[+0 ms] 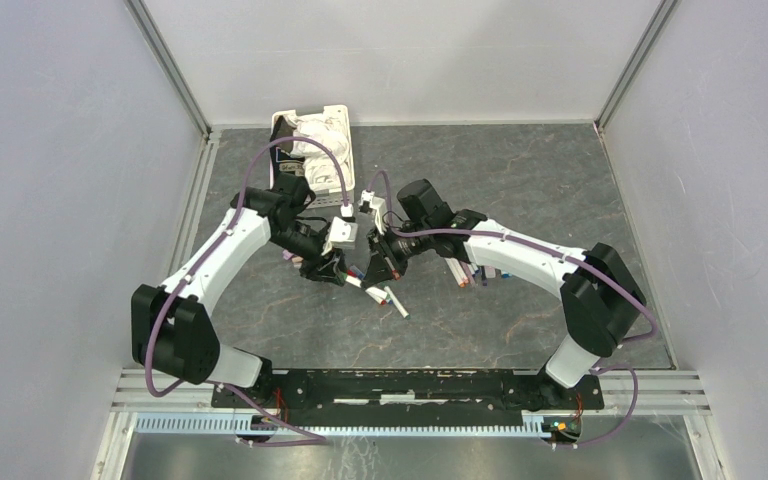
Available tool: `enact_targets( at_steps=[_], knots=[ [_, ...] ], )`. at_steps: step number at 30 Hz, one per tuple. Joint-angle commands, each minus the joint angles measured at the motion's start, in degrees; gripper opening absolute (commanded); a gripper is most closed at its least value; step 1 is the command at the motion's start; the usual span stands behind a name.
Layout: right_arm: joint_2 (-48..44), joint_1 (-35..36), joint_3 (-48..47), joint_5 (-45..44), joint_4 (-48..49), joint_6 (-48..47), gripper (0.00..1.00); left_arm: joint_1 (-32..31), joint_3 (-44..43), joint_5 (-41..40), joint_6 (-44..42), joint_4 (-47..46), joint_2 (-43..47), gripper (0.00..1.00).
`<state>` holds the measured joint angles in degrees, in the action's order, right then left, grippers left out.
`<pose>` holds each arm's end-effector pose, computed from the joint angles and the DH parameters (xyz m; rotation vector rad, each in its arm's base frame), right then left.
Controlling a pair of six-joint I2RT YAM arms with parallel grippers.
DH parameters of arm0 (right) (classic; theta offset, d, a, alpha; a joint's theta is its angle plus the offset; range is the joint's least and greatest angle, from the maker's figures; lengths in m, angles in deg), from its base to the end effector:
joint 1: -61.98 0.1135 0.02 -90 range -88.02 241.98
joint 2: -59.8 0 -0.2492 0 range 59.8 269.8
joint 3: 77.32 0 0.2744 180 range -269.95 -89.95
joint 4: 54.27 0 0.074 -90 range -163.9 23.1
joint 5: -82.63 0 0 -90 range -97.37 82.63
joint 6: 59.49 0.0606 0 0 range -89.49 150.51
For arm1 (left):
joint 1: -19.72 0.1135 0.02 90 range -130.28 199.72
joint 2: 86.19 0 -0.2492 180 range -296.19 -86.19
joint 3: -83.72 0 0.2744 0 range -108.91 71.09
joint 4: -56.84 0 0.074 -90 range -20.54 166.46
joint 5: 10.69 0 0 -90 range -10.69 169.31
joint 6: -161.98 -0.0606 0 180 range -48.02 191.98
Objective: Open the pen caps
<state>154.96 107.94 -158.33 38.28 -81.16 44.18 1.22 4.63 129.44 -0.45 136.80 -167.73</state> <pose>0.2443 0.3150 0.2182 -1.1101 2.1794 1.4210 0.2436 -0.1305 0.2364 1.8123 1.6757 -0.9542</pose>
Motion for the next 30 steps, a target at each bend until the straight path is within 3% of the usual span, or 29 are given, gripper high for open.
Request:
enact_targets(
  at_steps=[1,7,9,13,16,19,22,24,30],
  knots=[
    [-0.1,-0.1,-3.4,1.3,1.4,0.6,0.0,-1.5,1.2,-3.7,0.8,-2.5,1.5,0.41],
    [1.2,-0.1,-3.5,1.7,0.6,0.5,0.02,-2.2,0.6,-3.7,1.2,-2.9,2.1,0.17],
    [1.6,-0.1,-3.1,1.9,1.0,1.2,0.17,-2.5,0.3,-3.6,1.3,-3.0,2.4,0.03],
    [2.6,0.0,-1.5,4.3,5.7,5.1,0.42,-2.9,0.2,-3.3,1.8,-3.2,2.5,0.02],
    [3.9,0.1,0.8,7.4,12.2,10.2,0.44,-3.2,0.1,-3.0,2.1,-3.2,2.4,0.02],
    [4.7,0.2,1.7,8.3,16.2,12.9,0.38,-3.2,0.2,-3.0,2.3,-3.6,2.3,0.02],
    [4.3,0.0,2.1,7.9,16.4,13.0,0.12,-3.1,-0.1,-4.1,2.2,-3.6,2.5,0.02],
    [3.4,-0.3,3.0,7.4,15.0,11.7,0.01,-3.0,-0.2,-5.5,1.7,-3.6,2.6,0.02],
    [-1.3,-2.6,9.9,4.3,7.1,5.4,0.0,3.1,-2.3,-8.6,-3.4,-3.1,2.2,0.02]
  ],
)
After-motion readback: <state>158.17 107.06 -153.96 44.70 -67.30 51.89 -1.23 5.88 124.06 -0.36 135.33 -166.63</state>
